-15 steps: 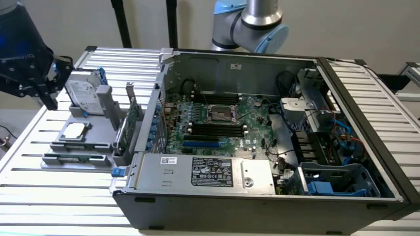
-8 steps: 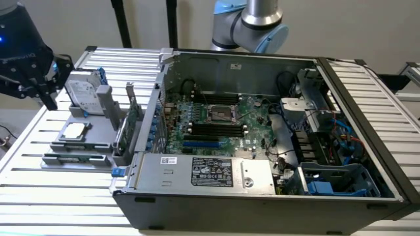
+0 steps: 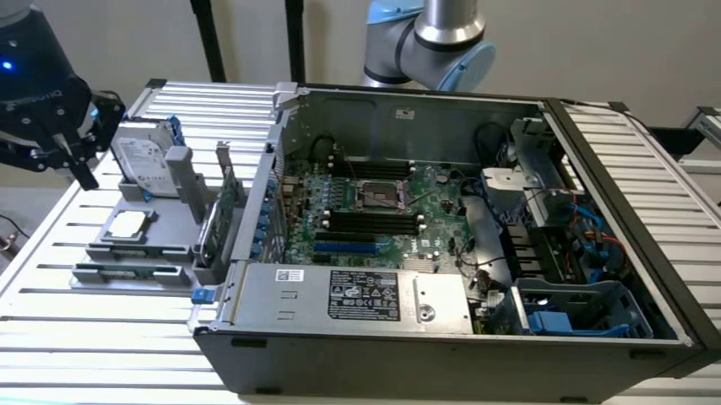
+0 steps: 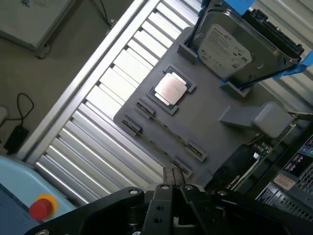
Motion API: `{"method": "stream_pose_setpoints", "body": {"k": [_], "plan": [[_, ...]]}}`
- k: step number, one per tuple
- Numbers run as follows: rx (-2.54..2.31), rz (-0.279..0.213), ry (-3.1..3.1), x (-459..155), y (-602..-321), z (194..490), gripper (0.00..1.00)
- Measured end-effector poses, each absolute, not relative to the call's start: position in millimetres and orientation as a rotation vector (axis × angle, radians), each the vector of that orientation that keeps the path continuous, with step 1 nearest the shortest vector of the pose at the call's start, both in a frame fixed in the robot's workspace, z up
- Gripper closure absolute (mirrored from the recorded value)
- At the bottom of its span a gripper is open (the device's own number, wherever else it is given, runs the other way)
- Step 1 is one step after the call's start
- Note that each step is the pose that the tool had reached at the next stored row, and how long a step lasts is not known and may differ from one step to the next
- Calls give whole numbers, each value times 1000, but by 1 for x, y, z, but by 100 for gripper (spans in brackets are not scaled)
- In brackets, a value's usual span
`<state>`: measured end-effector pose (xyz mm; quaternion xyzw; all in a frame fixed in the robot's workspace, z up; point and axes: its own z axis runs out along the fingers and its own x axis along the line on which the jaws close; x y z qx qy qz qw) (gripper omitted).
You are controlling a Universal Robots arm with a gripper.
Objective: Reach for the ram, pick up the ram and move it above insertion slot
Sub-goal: 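Pick up the ram and move it above insertion slot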
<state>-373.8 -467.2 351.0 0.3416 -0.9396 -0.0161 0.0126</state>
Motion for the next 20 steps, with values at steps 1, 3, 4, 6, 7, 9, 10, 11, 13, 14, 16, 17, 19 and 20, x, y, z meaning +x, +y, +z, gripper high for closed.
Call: {"method": "stream_pose_setpoints", "body": {"k": [1,3,4,6,7,9,10,11,13,14,16,17,19,20], "plan": [[1091,-50,-2918,-374,-467,351,89],[1143,-49,-2897,-374,-467,351,89],[1168,-49,-2887,-374,-467,351,89],[1223,-48,-2864,-374,-467,351,89],[1248,-47,-2853,-374,-467,351,89],[1300,-47,-2829,-374,-467,350,89],[1325,-46,-2817,-374,-467,350,89],[1351,-46,-2804,-374,-467,350,89],[1401,-45,-2779,-374,-467,350,89],[1426,-45,-2766,-374,-467,350,89],[1476,-44,-2739,-374,-467,349,89],[1502,-43,-2724,-374,-467,349,89],[1550,-43,-2697,-374,-467,348,89],[1573,-42,-2683,-374,-467,348,89]]}}
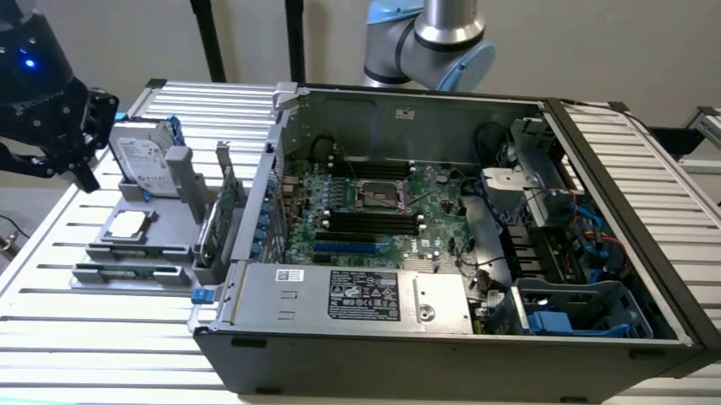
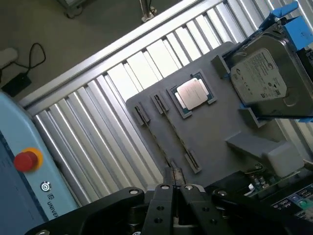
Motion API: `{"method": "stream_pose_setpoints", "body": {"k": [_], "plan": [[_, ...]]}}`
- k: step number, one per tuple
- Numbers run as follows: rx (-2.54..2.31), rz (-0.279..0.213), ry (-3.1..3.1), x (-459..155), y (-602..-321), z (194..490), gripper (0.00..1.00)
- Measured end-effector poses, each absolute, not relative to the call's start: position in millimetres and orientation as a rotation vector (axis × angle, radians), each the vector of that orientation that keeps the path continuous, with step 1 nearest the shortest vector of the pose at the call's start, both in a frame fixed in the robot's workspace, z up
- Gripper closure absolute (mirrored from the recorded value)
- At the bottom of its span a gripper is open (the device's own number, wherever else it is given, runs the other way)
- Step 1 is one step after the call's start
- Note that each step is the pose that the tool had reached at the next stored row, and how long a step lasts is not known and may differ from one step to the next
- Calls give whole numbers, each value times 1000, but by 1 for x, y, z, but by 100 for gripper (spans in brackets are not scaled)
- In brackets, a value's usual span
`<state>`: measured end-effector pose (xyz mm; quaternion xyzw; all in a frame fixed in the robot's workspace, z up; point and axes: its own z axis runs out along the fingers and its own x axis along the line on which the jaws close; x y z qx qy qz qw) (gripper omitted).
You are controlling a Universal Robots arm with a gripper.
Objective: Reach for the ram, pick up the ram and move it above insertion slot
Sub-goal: 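Pick up the ram and move it above insertion slot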
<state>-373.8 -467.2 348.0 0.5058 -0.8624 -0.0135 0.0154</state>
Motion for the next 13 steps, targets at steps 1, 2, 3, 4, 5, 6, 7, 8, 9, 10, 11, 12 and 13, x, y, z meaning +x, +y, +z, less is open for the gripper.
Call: {"method": "stream_pose_setpoints", "body": {"k": [1,2,3,4,5,6,7,8,9,10,11,12,13], "plan": [[1598,-42,-2668,-374,-467,348,89],[1622,-41,-2653,-374,-467,347,89],[1646,-41,-2639,-374,-467,347,89],[1669,-40,-2623,-374,-467,346,89],[1693,-40,-2608,-374,-467,346,89],[1717,-39,-2592,-374,-467,345,89],[1741,-39,-2576,-374,-467,345,89],[1764,-38,-2559,-374,-467,344,89],[1787,-38,-2543,-374,-467,344,89],[1809,-37,-2527,-374,-467,343,89],[1832,-37,-2510,-374,-467,343,89],[1855,-37,-2493,-374,-467,342,89],[1878,-36,-2476,-374,-467,342,89]]}}
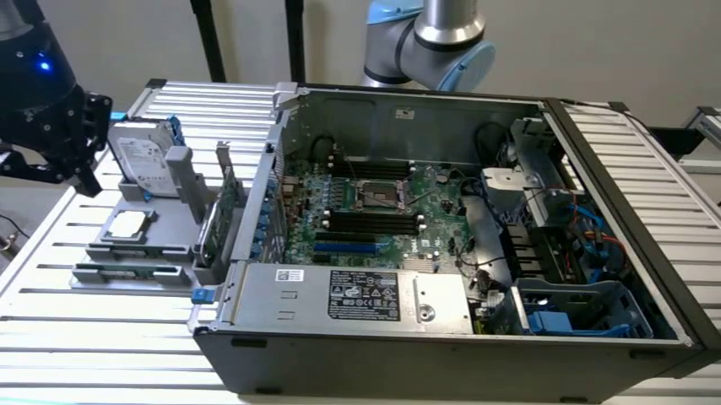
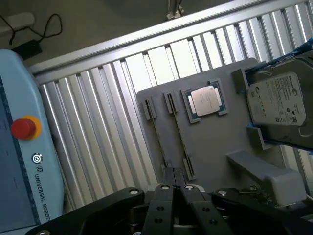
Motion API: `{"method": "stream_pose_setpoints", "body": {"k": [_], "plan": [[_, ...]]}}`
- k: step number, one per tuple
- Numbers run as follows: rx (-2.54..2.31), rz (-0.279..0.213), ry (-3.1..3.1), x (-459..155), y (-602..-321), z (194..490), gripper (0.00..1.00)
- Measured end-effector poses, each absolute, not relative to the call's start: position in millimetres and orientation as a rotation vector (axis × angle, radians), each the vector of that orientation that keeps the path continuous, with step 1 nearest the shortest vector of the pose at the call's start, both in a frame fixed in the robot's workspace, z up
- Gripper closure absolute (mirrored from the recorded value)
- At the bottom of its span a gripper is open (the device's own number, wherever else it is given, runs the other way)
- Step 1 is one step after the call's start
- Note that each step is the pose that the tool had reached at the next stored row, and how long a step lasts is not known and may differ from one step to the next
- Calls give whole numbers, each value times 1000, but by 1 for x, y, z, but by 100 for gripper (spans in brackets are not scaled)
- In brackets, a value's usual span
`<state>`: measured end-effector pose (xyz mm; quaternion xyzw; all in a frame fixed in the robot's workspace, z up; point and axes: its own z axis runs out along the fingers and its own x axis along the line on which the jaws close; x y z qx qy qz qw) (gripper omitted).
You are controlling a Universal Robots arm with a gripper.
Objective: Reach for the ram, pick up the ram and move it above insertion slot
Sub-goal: 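Pick up the ram and move it above insertion slot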
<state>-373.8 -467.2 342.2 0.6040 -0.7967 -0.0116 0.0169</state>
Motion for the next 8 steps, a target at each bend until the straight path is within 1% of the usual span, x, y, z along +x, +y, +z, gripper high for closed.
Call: {"method": "stream_pose_setpoints", "body": {"k": [8], "plan": [[2016,-28,-2369,-374,-467,341,89]]}}
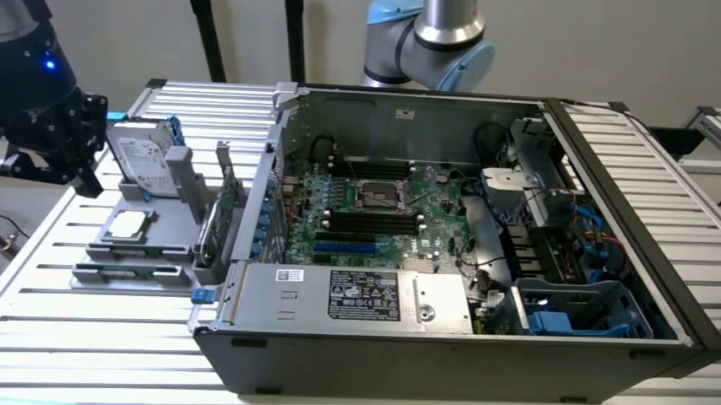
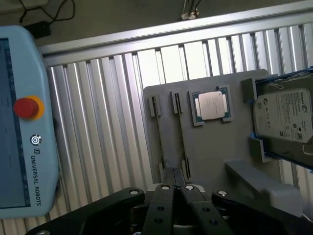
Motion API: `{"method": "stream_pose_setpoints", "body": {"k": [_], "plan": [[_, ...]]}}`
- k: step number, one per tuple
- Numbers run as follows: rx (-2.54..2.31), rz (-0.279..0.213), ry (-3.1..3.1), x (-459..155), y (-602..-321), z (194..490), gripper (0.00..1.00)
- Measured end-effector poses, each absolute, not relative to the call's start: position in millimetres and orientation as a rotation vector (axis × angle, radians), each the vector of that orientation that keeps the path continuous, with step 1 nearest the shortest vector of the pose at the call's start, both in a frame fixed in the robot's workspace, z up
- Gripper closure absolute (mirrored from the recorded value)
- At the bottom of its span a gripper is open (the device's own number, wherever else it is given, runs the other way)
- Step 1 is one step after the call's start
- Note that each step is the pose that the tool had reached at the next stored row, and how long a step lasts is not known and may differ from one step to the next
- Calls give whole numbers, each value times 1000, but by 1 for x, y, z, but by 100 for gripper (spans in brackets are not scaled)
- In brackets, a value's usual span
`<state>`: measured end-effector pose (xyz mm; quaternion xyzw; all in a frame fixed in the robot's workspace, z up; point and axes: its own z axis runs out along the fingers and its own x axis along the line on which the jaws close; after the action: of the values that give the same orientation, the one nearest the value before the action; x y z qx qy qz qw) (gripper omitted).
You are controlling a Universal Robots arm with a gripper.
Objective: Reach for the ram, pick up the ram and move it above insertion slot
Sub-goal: 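Pick up the ram and move it above insertion slot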
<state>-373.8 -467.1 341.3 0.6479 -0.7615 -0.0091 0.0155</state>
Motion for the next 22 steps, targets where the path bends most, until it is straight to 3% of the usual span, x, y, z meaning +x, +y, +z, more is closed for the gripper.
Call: {"method": "stream_pose_setpoints", "body": {"k": [5,6,7,9,22], "plan": [[2025,-27,-2362,-374,-467,341,82],[2027,-27,-2360,-374,-467,341,76],[2029,-27,-2359,-374,-467,340,76],[2033,-26,-2356,-374,-467,337,64],[2077,-25,-2317,-375,-467,313,64]]}}
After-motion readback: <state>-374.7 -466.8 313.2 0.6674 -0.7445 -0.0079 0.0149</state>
